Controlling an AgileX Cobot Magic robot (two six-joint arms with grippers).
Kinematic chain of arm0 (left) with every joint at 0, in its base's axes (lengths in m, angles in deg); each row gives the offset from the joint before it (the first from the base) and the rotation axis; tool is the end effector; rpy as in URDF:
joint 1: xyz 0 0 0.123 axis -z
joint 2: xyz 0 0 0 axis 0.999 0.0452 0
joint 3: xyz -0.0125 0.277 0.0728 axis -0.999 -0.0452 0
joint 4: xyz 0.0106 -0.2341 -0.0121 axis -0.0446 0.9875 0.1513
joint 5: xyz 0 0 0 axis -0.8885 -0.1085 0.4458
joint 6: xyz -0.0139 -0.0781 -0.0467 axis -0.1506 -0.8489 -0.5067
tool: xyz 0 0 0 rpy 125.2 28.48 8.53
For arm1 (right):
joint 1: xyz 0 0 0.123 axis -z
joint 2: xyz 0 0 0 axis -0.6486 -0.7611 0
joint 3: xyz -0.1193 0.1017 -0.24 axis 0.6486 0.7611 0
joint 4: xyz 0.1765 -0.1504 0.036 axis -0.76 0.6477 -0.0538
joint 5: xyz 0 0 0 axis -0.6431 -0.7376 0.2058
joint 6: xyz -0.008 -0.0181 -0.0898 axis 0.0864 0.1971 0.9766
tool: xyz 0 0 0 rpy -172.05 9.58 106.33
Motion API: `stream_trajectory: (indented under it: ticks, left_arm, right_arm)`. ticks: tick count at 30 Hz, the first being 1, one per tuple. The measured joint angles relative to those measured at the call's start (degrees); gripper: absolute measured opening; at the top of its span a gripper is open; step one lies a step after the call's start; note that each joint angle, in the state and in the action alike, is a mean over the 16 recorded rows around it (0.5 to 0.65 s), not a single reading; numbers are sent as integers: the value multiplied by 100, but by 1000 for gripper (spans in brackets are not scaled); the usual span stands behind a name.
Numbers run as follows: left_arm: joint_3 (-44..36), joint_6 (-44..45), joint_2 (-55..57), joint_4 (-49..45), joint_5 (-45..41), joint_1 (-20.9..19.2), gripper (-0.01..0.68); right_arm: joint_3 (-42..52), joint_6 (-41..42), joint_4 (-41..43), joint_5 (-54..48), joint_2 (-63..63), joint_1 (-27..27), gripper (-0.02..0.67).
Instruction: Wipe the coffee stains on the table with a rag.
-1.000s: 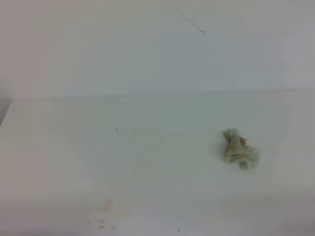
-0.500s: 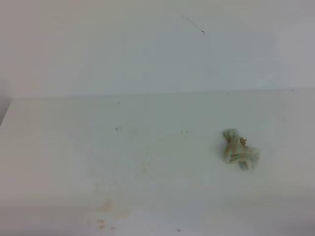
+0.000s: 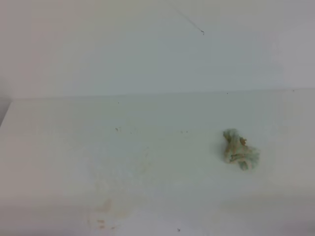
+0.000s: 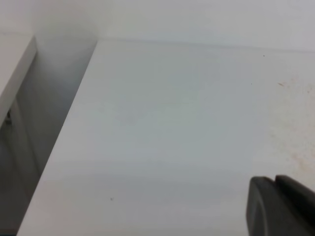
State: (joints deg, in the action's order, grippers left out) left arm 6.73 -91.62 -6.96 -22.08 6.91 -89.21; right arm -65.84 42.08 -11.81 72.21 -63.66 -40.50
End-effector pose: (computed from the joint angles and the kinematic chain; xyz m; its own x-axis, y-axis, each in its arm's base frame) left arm 0.0363 -0.0012 0.1849 -0.2177 -0.1557 -0.9635 -0.0396 0.9878 -0.1507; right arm 0.0357 0.0000 0.1826 -0.2053 -0.1484 -0.9674 -0.0315 0.9889 -0.1451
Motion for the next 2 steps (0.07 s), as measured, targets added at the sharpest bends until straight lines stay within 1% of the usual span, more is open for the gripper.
stream_trajectory:
  ticks: [2]
  left_arm:
    - [0,0,0,0,0,0,-3]
  right_arm:
    - [12,-1,2,6,5,0,2]
